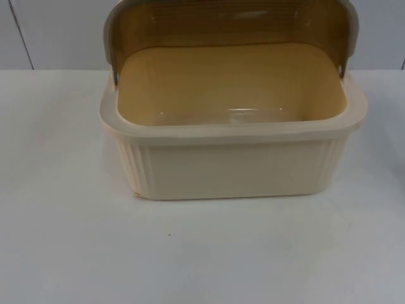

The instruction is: Open the box lid with the left hand, place the block into the box with the right hand, then close the box lid with the left hand.

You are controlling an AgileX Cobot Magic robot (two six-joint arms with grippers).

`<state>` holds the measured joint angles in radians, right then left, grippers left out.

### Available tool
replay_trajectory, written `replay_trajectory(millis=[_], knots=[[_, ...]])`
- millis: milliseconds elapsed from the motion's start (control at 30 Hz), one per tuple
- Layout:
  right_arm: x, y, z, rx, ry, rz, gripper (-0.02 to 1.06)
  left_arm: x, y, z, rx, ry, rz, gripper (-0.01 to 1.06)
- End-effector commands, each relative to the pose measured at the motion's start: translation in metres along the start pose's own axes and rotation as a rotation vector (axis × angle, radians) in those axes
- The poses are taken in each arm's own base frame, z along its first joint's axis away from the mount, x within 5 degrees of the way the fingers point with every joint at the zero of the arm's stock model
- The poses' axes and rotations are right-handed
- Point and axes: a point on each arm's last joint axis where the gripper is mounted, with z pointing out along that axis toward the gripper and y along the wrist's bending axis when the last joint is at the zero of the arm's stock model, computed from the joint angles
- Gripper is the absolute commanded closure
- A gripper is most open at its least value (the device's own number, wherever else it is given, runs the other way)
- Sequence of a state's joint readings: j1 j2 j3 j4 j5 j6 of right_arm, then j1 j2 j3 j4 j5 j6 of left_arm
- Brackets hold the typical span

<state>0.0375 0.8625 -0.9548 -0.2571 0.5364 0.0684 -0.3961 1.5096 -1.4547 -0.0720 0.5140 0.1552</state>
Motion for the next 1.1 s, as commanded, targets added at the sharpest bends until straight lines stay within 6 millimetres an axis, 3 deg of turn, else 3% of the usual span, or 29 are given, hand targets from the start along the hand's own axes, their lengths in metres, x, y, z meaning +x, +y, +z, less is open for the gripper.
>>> replay_trajectory(millis=[0,133,167,333,533,867,933,967,1033,1067], knots=[[-0.001,-0.001,0.000,0.005,-0.004,0.005,0.00,-0.008,0.018,-0.019,-0.055,-0.040,-0.026,1.05],[-0.001,-0.001,0.000,0.005,-0.004,0.007,0.00,-0.005,0.064,-0.052,-0.191,-0.034,-0.090,1.05],[-0.001,-0.001,0.000,0.005,-0.004,0.007,0.00,-0.005,0.064,-0.052,-0.191,-0.034,-0.090,1.05],[-0.001,-0.001,0.000,0.005,-0.004,0.012,0.00,0.007,0.109,-0.086,-0.338,-0.005,-0.235,1.05],[-0.001,-0.001,0.000,0.005,-0.006,0.012,0.00,0.022,0.124,-0.096,-0.393,0.045,-0.278,1.05],[-0.001,-0.001,0.000,0.005,-0.004,0.014,0.00,0.054,0.117,-0.089,-0.390,0.028,-0.317,1.05],[-0.001,-0.001,0.000,0.005,-0.004,0.014,0.00,0.054,0.117,-0.089,-0.392,0.019,-0.334,0.95],[-0.001,-0.001,0.000,0.005,-0.004,0.014,0.00,0.054,0.117,-0.089,-0.392,0.019,-0.334,0.95],[-0.001,-0.001,0.000,0.005,-0.004,0.014,0.00,0.053,0.117,-0.089,-0.395,0.010,-0.331,0.80],[-0.001,-0.001,0.000,0.005,-0.004,0.014,0.00,0.053,0.117,-0.089,-0.395,0.010,-0.331,0.62]])
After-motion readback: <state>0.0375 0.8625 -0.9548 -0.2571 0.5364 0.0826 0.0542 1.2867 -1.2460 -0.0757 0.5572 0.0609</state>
